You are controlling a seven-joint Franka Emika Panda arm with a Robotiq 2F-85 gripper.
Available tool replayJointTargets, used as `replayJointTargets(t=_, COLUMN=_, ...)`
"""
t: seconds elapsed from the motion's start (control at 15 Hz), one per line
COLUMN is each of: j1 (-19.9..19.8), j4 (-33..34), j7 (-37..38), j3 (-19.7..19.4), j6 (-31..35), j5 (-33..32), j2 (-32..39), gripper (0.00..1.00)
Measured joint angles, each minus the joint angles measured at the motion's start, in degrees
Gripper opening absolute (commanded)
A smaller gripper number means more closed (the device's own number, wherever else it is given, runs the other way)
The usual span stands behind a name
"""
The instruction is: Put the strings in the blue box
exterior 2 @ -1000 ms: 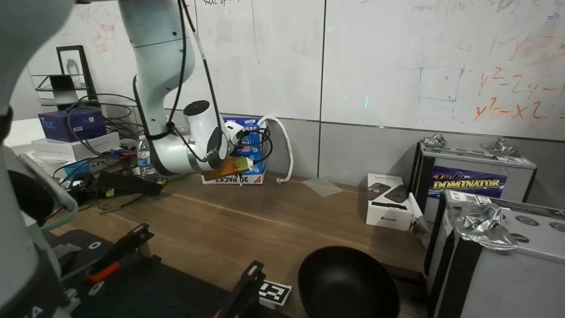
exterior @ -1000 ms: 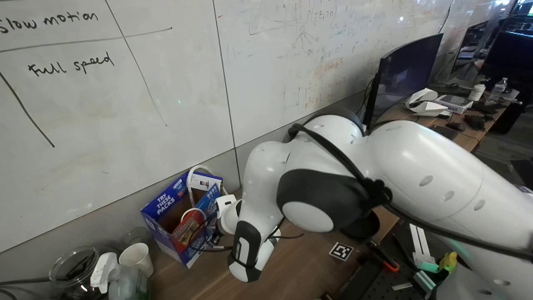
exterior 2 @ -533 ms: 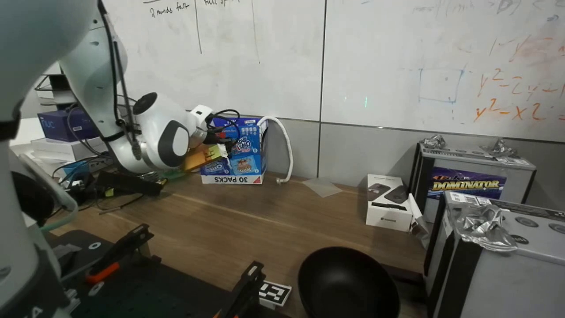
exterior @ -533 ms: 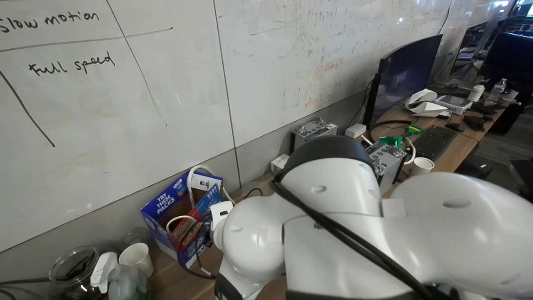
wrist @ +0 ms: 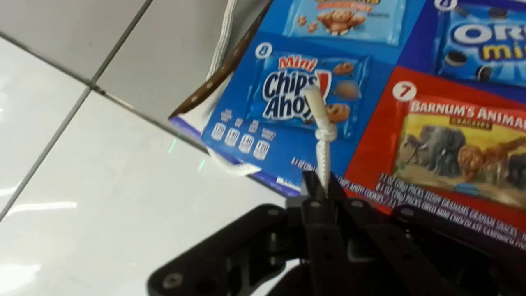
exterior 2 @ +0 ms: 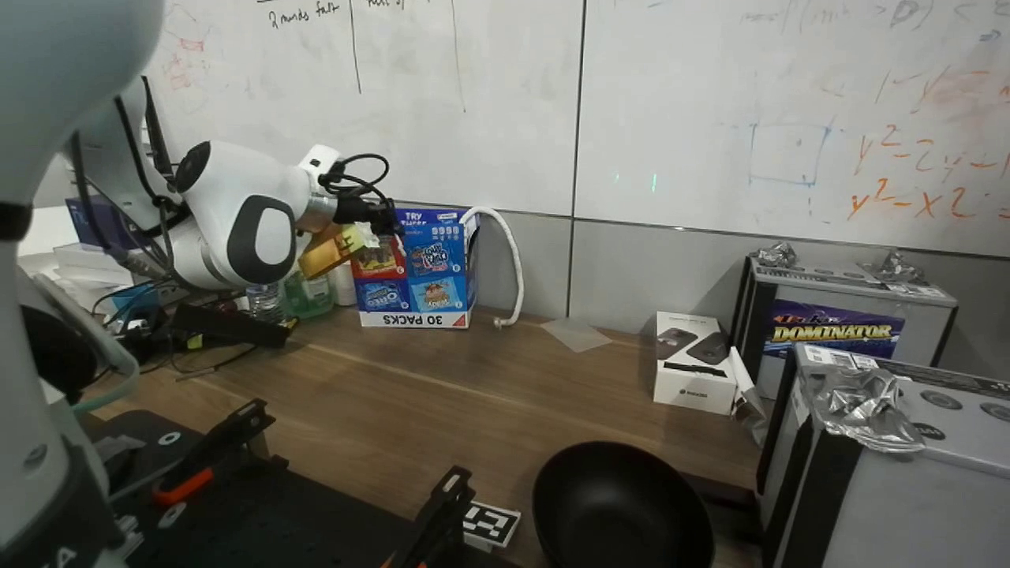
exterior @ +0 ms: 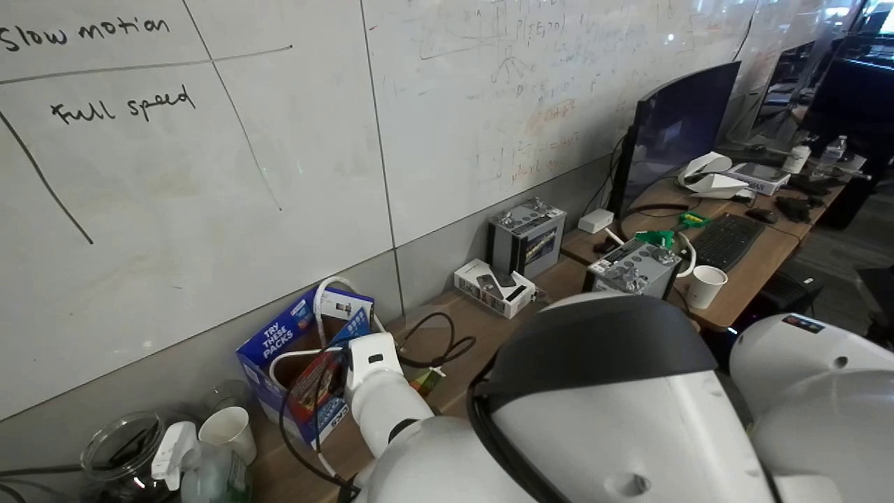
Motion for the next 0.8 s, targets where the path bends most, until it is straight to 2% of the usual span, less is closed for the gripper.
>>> replayJointTargets(t=0.33, j1=0.6, j4=2.2, j7=0.9, j3=-0.6, j6=6.1, j5=1.3, j2=0.5, gripper=0.05)
replayJointTargets(t=0.8, j1=-2.9, j4=8.4, j7=6.0, j3=-0.4, j6=7.1, j5=-0.3, j2=2.7, gripper=0.05)
